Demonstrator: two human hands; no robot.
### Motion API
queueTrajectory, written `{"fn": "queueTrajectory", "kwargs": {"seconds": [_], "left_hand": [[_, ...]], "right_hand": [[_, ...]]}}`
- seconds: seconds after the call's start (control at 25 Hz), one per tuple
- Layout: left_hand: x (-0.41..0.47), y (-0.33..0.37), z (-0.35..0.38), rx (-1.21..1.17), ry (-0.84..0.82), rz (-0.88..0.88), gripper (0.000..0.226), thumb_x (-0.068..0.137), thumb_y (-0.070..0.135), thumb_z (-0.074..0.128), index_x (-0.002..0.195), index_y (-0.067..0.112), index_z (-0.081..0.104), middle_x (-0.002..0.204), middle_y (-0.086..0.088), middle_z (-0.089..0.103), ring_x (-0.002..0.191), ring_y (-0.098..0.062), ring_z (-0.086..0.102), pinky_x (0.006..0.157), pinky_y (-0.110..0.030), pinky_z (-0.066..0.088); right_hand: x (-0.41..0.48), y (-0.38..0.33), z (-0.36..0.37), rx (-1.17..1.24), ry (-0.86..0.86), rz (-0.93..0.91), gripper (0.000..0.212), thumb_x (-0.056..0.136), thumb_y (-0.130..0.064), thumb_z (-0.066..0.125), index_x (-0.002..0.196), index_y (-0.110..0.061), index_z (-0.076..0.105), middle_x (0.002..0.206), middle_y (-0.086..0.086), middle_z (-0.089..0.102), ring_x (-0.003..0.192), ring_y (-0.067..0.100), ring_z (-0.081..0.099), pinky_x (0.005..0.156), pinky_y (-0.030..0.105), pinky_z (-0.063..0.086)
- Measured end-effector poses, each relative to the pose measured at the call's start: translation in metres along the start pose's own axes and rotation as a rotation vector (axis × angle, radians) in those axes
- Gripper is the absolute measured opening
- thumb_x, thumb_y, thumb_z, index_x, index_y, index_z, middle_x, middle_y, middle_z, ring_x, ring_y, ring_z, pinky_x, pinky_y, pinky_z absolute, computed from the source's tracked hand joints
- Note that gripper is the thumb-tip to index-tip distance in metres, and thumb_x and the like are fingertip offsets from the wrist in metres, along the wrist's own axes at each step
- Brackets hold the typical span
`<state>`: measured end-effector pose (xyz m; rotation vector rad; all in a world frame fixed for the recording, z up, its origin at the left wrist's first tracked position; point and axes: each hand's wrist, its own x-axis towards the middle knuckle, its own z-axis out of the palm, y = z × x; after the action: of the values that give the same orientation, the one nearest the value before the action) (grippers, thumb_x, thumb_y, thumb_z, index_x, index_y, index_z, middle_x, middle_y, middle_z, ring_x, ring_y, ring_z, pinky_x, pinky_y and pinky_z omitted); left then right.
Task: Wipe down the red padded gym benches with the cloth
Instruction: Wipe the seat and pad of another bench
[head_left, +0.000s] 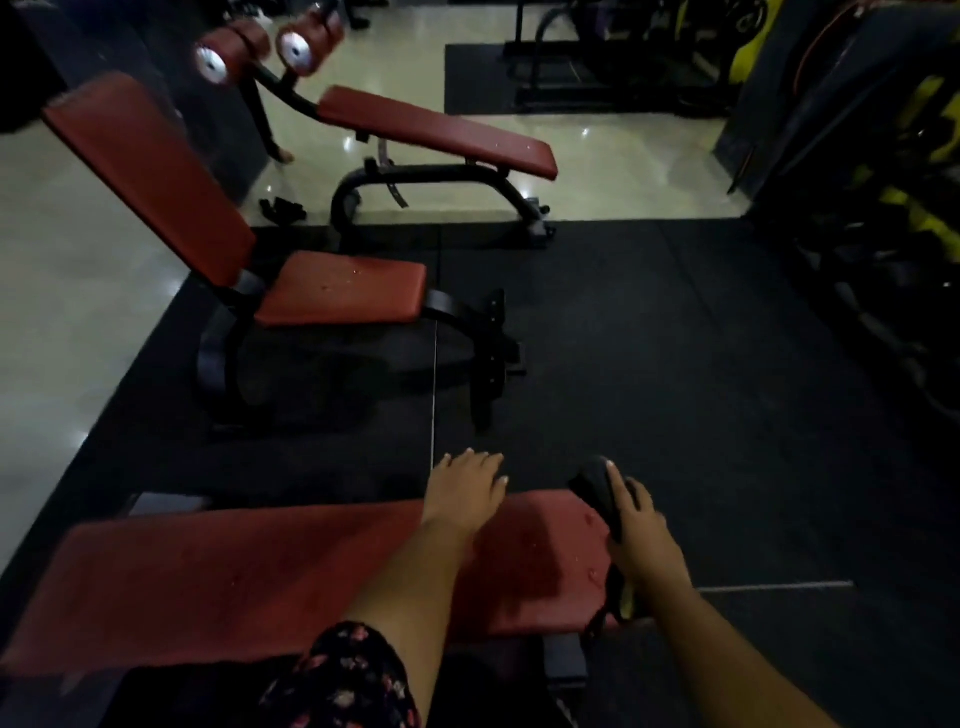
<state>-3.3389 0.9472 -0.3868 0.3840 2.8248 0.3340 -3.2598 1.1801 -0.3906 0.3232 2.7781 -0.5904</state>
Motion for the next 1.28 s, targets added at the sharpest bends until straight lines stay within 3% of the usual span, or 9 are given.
{"fn": "queueTrajectory", "kwargs": {"seconds": [0.16, 0.4, 0.52, 0.64, 0.76, 0.88, 0.96, 1.12, 1.28], "left_hand": [[-0.004, -0.013, 0.065, 0.104, -0.062, 0.036, 0.055, 0.103, 0.038, 0.032, 0.155, 0.023, 0.024, 0.16, 0.004, 0.028, 0.15, -0.015, 0.016, 0.121, -0.038, 0.009], [0.017, -0.042, 0.162, 0.082, 0.009, 0.065, 0.062, 0.094, 0.035, 0.019, 0.146, 0.015, 0.045, 0.148, -0.002, 0.049, 0.143, -0.019, 0.036, 0.116, -0.038, 0.023], [0.024, -0.047, 0.191, 0.069, -0.068, 0.013, 0.057, 0.102, 0.036, 0.028, 0.156, 0.018, 0.022, 0.161, 0.001, 0.026, 0.151, -0.016, 0.014, 0.122, -0.037, 0.005], [0.033, -0.054, 0.216, 0.086, -0.16, 0.043, 0.065, 0.103, 0.043, 0.033, 0.158, 0.021, 0.005, 0.165, 0.004, 0.004, 0.152, -0.014, -0.004, 0.123, -0.037, -0.002], [0.041, -0.067, 0.23, 0.118, -0.179, 0.124, 0.068, 0.1, 0.051, 0.027, 0.158, 0.021, 0.006, 0.165, 0.003, 0.002, 0.152, -0.014, -0.003, 0.122, -0.039, 0.0], [0.058, -0.084, 0.237, 0.143, -0.123, 0.115, 0.066, 0.101, 0.047, 0.026, 0.157, 0.017, 0.008, 0.165, -0.001, 0.003, 0.152, -0.016, -0.001, 0.123, -0.037, 0.003], [0.07, -0.09, 0.244, 0.121, -0.108, 0.077, 0.064, 0.103, 0.04, 0.034, 0.157, 0.014, 0.011, 0.165, -0.005, 0.006, 0.152, -0.018, 0.002, 0.122, -0.036, 0.004], [0.069, -0.088, 0.257, 0.104, -0.009, 0.043, 0.066, 0.097, 0.04, 0.022, 0.154, 0.008, 0.023, 0.161, -0.01, 0.023, 0.15, -0.022, 0.016, 0.122, -0.042, 0.013], [0.066, -0.084, 0.265, 0.095, 0.057, 0.023, 0.064, 0.097, 0.037, 0.022, 0.153, 0.007, 0.027, 0.16, -0.011, 0.027, 0.149, -0.023, 0.02, 0.121, -0.044, 0.015]], "right_hand": [[-0.007, 0.044, 0.046, 0.088, -0.067, 0.214, 0.093, 0.09, -0.005, 0.051, 0.154, -0.036, -0.01, 0.161, 0.005, 0.012, 0.124, 0.036, 0.043, 0.086, 0.046, 0.05], [0.033, 0.061, 0.11, -0.025, 0.003, 0.238, 0.087, 0.093, -0.004, 0.044, 0.152, -0.043, -0.007, 0.162, 0.005, 0.004, 0.14, 0.037, 0.024, 0.084, 0.047, 0.049], [0.051, 0.065, 0.145, -0.139, -0.18, 0.187, 0.097, 0.092, 0.0, 0.044, 0.146, -0.054, -0.015, 0.163, 0.003, -0.009, 0.147, 0.037, 0.006, 0.098, 0.057, 0.043], [0.064, 0.078, 0.175, -0.2, -0.388, 0.197, 0.101, 0.09, -0.023, 0.06, 0.141, -0.061, -0.018, 0.157, 0.0, -0.031, 0.145, 0.041, -0.015, 0.103, 0.076, 0.017], [0.063, 0.097, 0.182, -0.319, -0.248, 0.11, 0.089, 0.091, -0.043, 0.057, 0.142, -0.061, -0.014, 0.161, 0.003, -0.018, 0.142, 0.043, 0.01, 0.099, 0.067, 0.034], [0.081, 0.108, 0.173, -0.281, -0.118, 0.162, 0.08, 0.094, -0.04, 0.053, 0.145, -0.061, -0.004, 0.163, 0.002, -0.003, 0.131, 0.039, 0.029, 0.094, 0.058, 0.043], [0.114, 0.106, 0.163, -0.223, -0.074, 0.259, 0.078, 0.094, -0.035, 0.054, 0.146, -0.06, 0.002, 0.163, 0.001, 0.0, 0.128, 0.039, 0.032, 0.093, 0.057, 0.043], [0.165, 0.093, 0.145, -0.252, -0.143, 0.272, 0.075, 0.096, -0.026, 0.051, 0.147, -0.057, 0.007, 0.163, 0.002, 0.003, 0.126, 0.04, 0.033, 0.092, 0.056, 0.042], [0.134, 0.103, 0.155, -0.268, -0.082, 0.218, 0.078, 0.095, -0.021, 0.049, 0.149, -0.056, 0.004, 0.162, 0.005, 0.009, 0.121, 0.039, 0.038, 0.088, 0.053, 0.047]]}}
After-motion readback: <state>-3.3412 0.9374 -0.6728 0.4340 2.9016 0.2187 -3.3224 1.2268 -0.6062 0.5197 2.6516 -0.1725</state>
